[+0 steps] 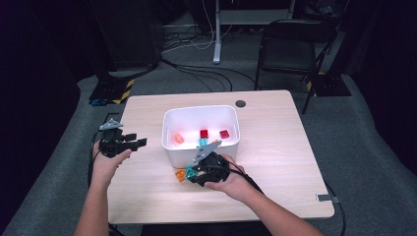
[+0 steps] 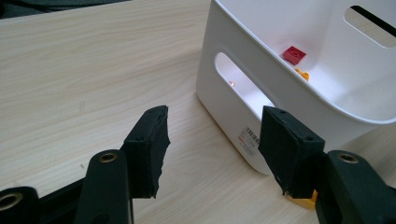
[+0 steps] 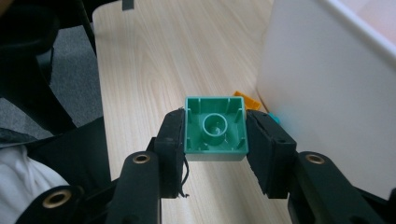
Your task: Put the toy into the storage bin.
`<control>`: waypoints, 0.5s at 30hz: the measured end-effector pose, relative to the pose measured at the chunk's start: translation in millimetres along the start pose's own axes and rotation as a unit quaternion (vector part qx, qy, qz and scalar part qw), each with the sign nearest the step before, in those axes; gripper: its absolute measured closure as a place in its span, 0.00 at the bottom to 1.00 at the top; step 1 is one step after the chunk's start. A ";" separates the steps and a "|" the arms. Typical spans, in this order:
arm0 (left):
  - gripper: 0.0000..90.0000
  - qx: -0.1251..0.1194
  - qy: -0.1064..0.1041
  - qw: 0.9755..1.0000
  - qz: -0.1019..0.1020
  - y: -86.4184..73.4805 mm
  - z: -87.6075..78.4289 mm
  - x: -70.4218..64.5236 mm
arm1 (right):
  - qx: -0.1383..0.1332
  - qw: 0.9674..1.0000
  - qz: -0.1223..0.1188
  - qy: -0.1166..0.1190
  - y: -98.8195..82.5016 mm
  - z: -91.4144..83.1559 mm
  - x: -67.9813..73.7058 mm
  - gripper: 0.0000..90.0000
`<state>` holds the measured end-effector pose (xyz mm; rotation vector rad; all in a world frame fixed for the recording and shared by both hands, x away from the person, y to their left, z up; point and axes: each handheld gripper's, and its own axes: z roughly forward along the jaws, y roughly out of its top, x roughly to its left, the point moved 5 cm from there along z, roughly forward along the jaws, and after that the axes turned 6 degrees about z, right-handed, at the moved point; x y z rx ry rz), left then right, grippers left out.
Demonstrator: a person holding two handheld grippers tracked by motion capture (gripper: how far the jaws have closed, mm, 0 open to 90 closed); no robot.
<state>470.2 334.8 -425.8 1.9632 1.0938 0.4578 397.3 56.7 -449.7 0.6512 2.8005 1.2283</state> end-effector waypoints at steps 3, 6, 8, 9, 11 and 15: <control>0.47 0.001 -0.001 1.000 0.000 0.0 -0.1 -0.1 | -0.008 1.000 0.001 0.001 6.5 -11.0 0.0 0.65; 0.47 0.004 -0.001 1.000 0.000 -0.2 0.0 -0.3 | -0.017 1.000 -0.003 0.001 13.5 -22.7 -0.3 0.65; 0.47 0.004 -0.001 1.000 0.000 -0.1 0.1 -0.6 | -0.021 1.000 0.000 0.000 18.1 -30.0 -0.6 0.65; 0.47 0.001 -0.001 1.000 -0.001 0.0 0.5 -0.8 | -0.024 1.000 0.002 0.000 20.3 -33.4 -1.2 0.65; 0.47 0.003 -0.001 1.000 0.000 0.0 0.1 -0.9 | -0.028 1.000 0.001 -0.004 24.3 -39.1 -3.2 0.65; 0.47 0.000 -0.002 1.000 0.002 0.4 -0.2 0.0 | -0.032 0.999 0.008 -0.010 31.3 -47.2 -9.4 0.65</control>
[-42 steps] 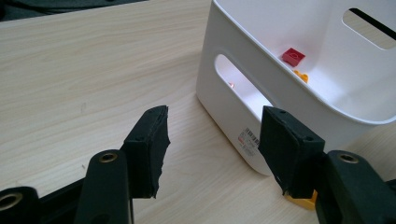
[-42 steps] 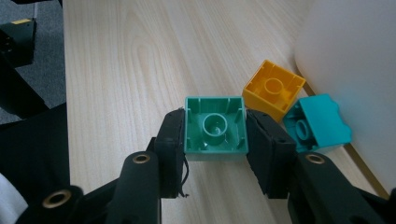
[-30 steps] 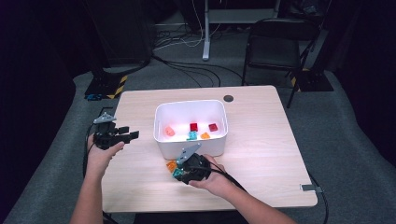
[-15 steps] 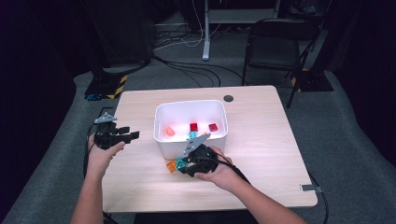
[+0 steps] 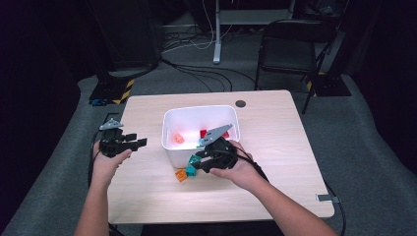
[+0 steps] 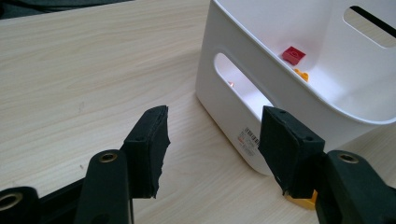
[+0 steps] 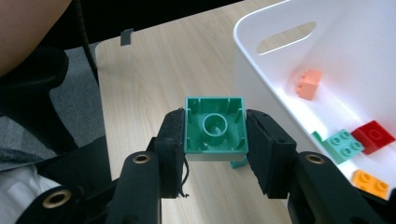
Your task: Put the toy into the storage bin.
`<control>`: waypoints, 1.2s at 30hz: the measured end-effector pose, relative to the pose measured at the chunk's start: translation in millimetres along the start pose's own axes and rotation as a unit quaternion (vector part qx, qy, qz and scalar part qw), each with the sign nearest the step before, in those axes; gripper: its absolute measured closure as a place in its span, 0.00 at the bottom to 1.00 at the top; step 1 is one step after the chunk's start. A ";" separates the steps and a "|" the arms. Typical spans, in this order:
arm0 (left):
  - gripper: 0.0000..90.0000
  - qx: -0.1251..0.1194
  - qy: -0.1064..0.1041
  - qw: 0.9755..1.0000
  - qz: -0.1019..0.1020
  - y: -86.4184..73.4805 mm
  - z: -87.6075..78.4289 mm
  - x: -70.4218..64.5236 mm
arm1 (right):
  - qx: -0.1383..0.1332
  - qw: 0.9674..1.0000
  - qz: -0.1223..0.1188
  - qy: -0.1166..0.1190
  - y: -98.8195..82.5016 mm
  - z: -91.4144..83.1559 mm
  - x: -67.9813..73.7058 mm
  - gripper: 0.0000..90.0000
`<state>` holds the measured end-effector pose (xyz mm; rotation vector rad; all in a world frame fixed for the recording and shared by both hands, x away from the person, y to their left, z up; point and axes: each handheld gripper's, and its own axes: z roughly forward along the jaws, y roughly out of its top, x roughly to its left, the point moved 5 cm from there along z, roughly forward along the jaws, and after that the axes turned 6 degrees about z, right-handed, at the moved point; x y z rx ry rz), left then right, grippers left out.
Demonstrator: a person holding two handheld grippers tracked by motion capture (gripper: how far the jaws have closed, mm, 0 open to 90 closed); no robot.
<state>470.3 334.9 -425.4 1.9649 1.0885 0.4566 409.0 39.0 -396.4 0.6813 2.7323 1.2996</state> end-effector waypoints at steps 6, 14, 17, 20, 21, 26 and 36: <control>0.47 -0.004 0.002 1.000 -0.003 0.1 -0.7 0.3 | -0.010 1.000 0.009 -0.019 12.2 -9.3 -13.9 0.65; 0.47 -0.001 -0.001 1.000 0.002 0.4 2.4 -2.3 | -0.021 0.998 0.024 -0.051 25.8 -16.5 -41.5 0.65; 0.47 0.002 -0.002 1.000 0.002 0.3 2.3 -2.4 | -0.021 0.997 0.033 -0.063 29.0 -15.3 -50.9 0.65; 0.47 0.000 -0.002 1.000 0.002 0.4 2.3 -2.2 | -0.022 0.996 0.040 -0.073 32.1 -12.3 -59.8 0.65; 0.47 -0.001 -0.001 1.000 0.002 0.5 2.4 -2.0 | -0.024 0.996 0.040 -0.075 33.3 -10.8 -63.1 0.65; 0.47 0.001 -0.003 1.000 0.001 0.5 1.2 -1.6 | -0.022 0.994 0.055 -0.087 38.3 0.2 -77.3 0.65; 0.47 0.001 -0.005 1.000 0.003 0.8 1.6 -2.1 | -0.016 0.992 0.071 -0.105 50.0 26.6 -97.2 0.65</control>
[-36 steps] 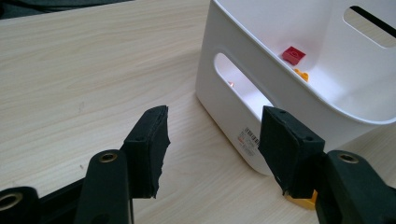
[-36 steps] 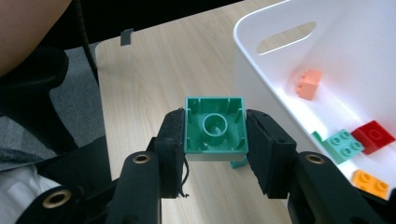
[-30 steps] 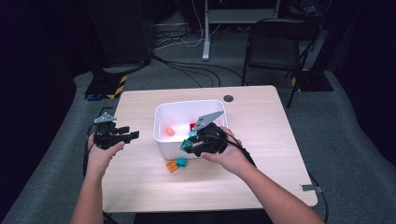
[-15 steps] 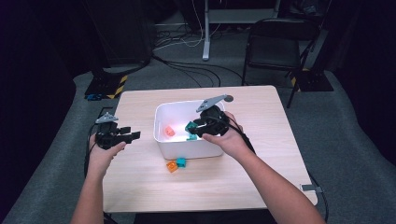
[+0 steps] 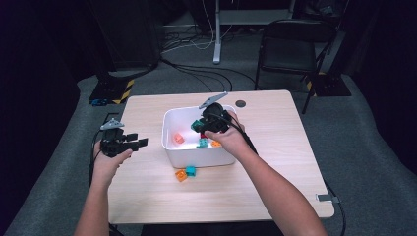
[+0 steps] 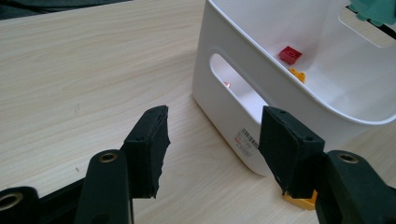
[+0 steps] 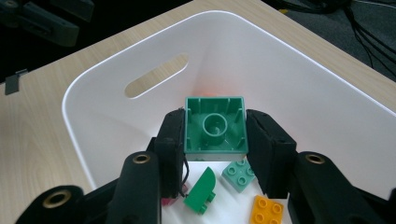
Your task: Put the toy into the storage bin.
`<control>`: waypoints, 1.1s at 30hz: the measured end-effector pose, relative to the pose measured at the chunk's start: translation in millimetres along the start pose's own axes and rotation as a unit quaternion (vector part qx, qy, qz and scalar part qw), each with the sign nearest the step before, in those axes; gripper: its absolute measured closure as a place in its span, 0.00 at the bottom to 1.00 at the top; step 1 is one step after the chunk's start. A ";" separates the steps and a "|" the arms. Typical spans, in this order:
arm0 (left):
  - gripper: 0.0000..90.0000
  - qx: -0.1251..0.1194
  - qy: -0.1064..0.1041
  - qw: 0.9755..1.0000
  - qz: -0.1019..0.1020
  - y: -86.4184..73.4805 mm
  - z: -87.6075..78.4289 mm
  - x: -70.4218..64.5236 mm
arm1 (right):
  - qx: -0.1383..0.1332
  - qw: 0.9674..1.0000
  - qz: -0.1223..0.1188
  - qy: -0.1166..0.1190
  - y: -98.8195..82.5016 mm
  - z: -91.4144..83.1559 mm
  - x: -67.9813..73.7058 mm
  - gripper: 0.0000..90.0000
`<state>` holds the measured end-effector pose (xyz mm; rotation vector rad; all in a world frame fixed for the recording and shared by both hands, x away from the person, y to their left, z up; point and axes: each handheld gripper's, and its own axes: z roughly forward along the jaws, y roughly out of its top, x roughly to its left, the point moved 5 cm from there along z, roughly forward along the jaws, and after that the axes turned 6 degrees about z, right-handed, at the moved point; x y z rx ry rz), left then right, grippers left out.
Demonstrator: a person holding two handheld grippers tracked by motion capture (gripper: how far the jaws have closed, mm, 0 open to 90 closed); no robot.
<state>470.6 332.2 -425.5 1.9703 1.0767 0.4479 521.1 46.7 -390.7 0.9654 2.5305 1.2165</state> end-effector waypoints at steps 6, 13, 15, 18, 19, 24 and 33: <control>0.47 -0.003 0.000 1.000 -0.005 -0.1 -1.2 1.1 | 0.010 1.000 0.013 -0.011 3.9 16.1 -6.3 0.65; 0.47 -0.003 -0.001 1.000 -0.005 -0.1 -1.7 1.0 | 0.011 1.000 0.020 -0.020 4.1 28.3 -13.7 0.65; 0.47 -0.002 -0.001 1.000 -0.003 -0.1 -1.0 0.5 | 0.012 0.999 0.023 -0.022 4.0 29.4 -14.6 0.65; 0.47 -0.001 -0.003 1.000 -0.002 -0.1 -0.7 0.5 | 0.013 0.999 0.025 -0.023 3.7 29.5 -15.2 0.65; 0.47 0.000 -0.002 1.000 -0.003 -0.2 -1.0 0.4 | 0.014 0.999 0.026 -0.023 3.5 29.3 -15.2 0.65; 0.47 0.003 -0.004 1.000 0.001 -0.6 1.5 -2.3 | 0.011 0.999 0.020 -0.030 3.5 26.7 -12.3 0.62; 0.47 0.012 -0.009 1.000 0.011 -1.4 7.7 -10.7 | -0.006 1.000 0.007 -0.028 0.7 3.0 -6.8 0.62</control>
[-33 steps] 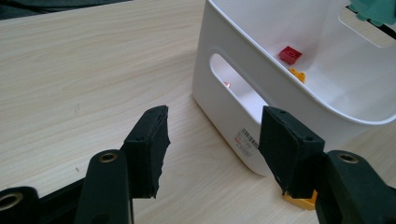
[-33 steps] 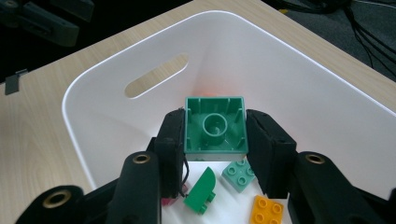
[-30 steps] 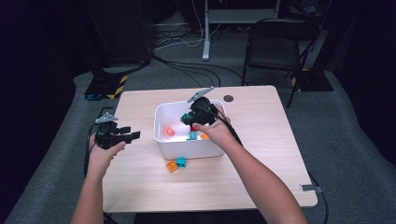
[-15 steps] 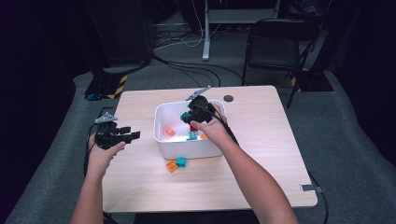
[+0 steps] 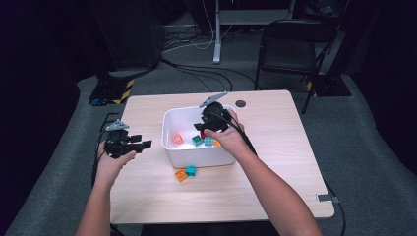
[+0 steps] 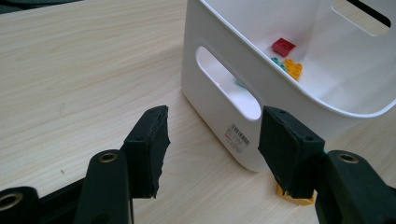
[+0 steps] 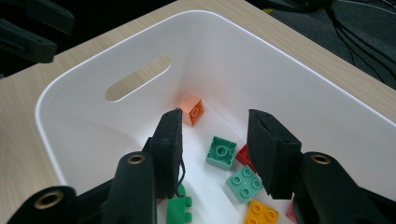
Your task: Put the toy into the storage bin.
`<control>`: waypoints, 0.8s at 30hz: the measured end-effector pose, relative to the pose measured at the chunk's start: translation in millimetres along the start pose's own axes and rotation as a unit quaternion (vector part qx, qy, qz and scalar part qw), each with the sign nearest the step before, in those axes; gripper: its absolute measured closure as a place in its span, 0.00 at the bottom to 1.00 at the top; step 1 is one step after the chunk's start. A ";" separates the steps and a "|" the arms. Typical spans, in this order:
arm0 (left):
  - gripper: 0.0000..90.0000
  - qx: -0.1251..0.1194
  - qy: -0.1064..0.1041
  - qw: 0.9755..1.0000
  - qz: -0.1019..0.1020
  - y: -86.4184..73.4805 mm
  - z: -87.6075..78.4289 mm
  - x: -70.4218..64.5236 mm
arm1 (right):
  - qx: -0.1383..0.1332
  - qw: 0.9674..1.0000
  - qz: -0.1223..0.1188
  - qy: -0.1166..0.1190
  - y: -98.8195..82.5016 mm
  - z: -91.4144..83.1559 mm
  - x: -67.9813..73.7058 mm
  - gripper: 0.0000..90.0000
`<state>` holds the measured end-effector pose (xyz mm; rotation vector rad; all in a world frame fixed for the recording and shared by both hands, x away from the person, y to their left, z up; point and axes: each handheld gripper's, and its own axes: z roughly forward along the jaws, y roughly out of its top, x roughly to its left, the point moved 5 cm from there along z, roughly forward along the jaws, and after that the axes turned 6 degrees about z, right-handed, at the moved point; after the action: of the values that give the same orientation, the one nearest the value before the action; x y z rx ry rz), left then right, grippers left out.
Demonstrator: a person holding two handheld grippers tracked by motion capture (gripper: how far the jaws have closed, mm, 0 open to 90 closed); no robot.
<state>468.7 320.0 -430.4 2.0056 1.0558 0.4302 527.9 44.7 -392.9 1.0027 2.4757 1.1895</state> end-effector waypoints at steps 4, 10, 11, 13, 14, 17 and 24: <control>0.47 -0.001 0.005 1.000 0.005 -0.9 1.6 -2.4 | -0.010 1.000 0.011 0.009 -9.7 -19.5 1.5 0.61; 0.47 0.000 -0.001 1.000 0.006 -0.2 -0.2 -8.3 | -0.027 1.000 -0.002 0.008 -25.6 -42.8 0.4 0.61; 0.48 -0.003 -0.002 1.000 0.004 0.4 -0.5 -10.0 | -0.030 0.999 0.001 0.014 -28.8 -47.1 1.3 0.61; 0.48 -0.001 -0.002 1.000 0.008 1.2 -1.2 -13.3 | -0.047 0.998 0.005 0.028 -35.3 -56.3 4.0 0.62; 0.48 0.000 -0.001 1.000 0.009 1.5 -1.5 -15.2 | -0.049 0.998 0.006 0.029 -37.8 -59.4 5.1 0.62; 0.48 0.007 0.002 1.000 0.016 1.0 -1.7 -21.3 | -0.056 0.998 -0.003 0.030 -46.9 -69.4 8.5 0.62; 0.48 0.012 -0.005 1.000 0.007 -5.4 -1.6 -25.7 | -0.059 0.997 0.000 0.044 -64.5 -85.9 14.3 0.62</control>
<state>449.7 301.9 -431.9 2.0349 1.0452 0.4170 446.6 -26.4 -384.5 0.9373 2.4375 1.3889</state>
